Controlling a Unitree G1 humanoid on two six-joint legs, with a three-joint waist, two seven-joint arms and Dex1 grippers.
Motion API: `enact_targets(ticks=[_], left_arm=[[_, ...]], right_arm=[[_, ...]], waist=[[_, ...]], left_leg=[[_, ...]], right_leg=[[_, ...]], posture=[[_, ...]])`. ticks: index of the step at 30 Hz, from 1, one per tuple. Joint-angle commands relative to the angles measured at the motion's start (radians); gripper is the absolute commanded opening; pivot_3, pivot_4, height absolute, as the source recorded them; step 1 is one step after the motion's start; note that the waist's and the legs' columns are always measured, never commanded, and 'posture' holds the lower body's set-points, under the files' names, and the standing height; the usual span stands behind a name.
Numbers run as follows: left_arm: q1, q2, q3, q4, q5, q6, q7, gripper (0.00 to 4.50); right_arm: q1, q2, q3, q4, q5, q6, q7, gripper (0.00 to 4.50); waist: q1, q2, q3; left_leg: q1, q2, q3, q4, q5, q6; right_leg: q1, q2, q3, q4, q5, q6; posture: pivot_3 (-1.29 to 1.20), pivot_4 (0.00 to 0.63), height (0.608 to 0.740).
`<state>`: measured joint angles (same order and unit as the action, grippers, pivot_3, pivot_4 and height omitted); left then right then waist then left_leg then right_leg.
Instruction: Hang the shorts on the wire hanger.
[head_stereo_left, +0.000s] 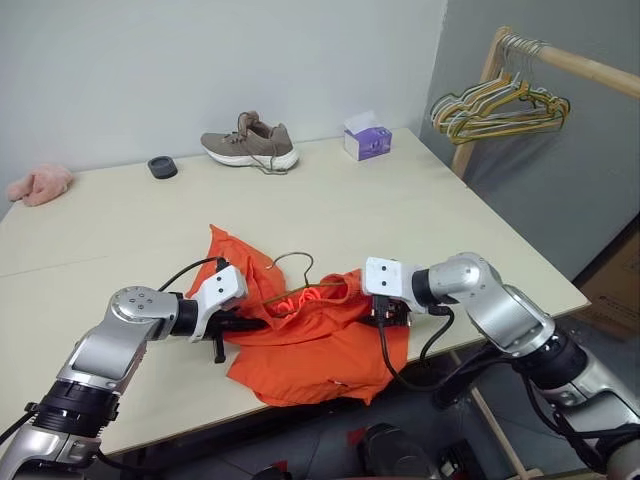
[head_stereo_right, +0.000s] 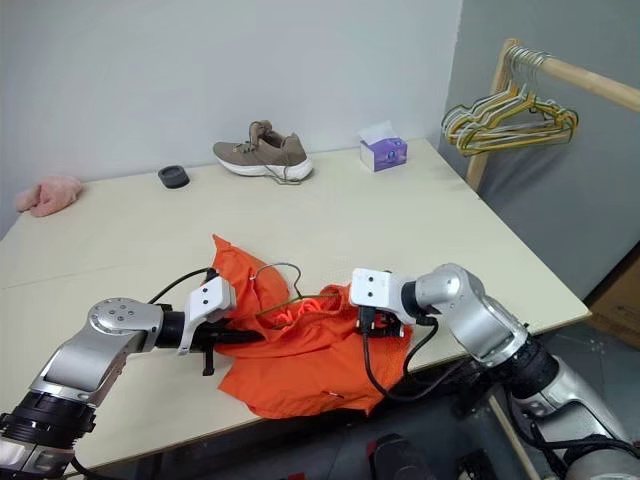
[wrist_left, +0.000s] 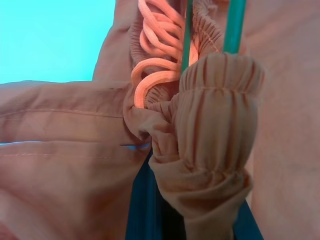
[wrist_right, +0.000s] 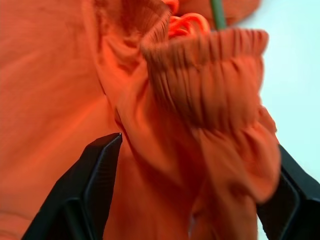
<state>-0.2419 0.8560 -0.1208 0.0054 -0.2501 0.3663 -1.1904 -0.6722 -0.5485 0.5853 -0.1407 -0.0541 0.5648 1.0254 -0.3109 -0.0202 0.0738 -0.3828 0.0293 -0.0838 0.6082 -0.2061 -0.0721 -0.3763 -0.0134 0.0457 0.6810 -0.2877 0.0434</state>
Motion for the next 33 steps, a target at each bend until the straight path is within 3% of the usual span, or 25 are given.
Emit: enact_targets(ticks=[1,8,12,25,29,33], left_arm=[[0.004,0.012,0.015,-0.048,-0.009,-0.004,-0.012,0.0],[0.018,0.004,0.028,-0.061,-0.017,-0.015,-0.006,0.0],[0.013,-0.012,0.04,-0.052,-0.024,-0.024,0.003,0.0],[0.042,-0.014,0.265,0.006,-0.138,-0.076,0.019,3.58],[0.012,-0.024,0.361,0.089,-0.135,-0.117,0.104,3.58],[-0.04,-0.04,0.451,0.154,-0.172,-0.109,0.186,3.58]], right_arm=[[-0.066,0.027,0.012,0.058,-0.016,-0.058,0.034,2.57],[-0.102,0.037,0.028,0.149,-0.055,-0.138,0.076,0.13],[-0.1,0.035,0.02,0.157,-0.067,-0.163,0.098,0.06],[-0.048,-0.008,-0.098,0.129,-0.012,-0.119,0.094,0.0],[-0.012,-0.006,-0.165,0.14,0.017,-0.037,0.059,0.0],[0.045,0.021,-0.306,0.134,0.099,0.173,-0.025,0.0]], waist=[[0.0,0.0,0.0],[0.003,0.0,0.0],[0.003,0.0,0.0],[0.002,0.0,0.0],[0.003,0.0,-0.001],[0.008,-0.001,-0.001]], left_leg=[[0.0,0.0,0.0,0.0,0.0,0.0],[0.0,0.0,0.0,0.0,0.0,0.0],[0.0,0.0,-0.001,0.0,0.0,0.0],[0.001,0.0,-0.001,0.0,0.0,0.0],[0.001,0.0,-0.001,0.001,0.0,0.0],[0.001,0.0,-0.002,0.001,0.0,0.0]], right_leg=[[0.0,0.0,0.0,0.0,0.0,0.0],[0.0,0.0,0.0,0.0,0.0,0.0],[0.001,0.0,0.0,0.0,0.0,0.0],[0.001,0.0,-0.001,0.0,0.0,0.0],[0.002,0.0,-0.001,0.0,0.0,0.0],[0.002,0.0,-0.001,0.001,0.001,0.001]], posture=[[-0.26,0.0,0.74],[-0.25,0.0,0.74],[-0.25,0.0,0.74],[-0.25,0.0,0.74],[-0.25,0.0,0.74],[-0.24,0.0,0.74]])
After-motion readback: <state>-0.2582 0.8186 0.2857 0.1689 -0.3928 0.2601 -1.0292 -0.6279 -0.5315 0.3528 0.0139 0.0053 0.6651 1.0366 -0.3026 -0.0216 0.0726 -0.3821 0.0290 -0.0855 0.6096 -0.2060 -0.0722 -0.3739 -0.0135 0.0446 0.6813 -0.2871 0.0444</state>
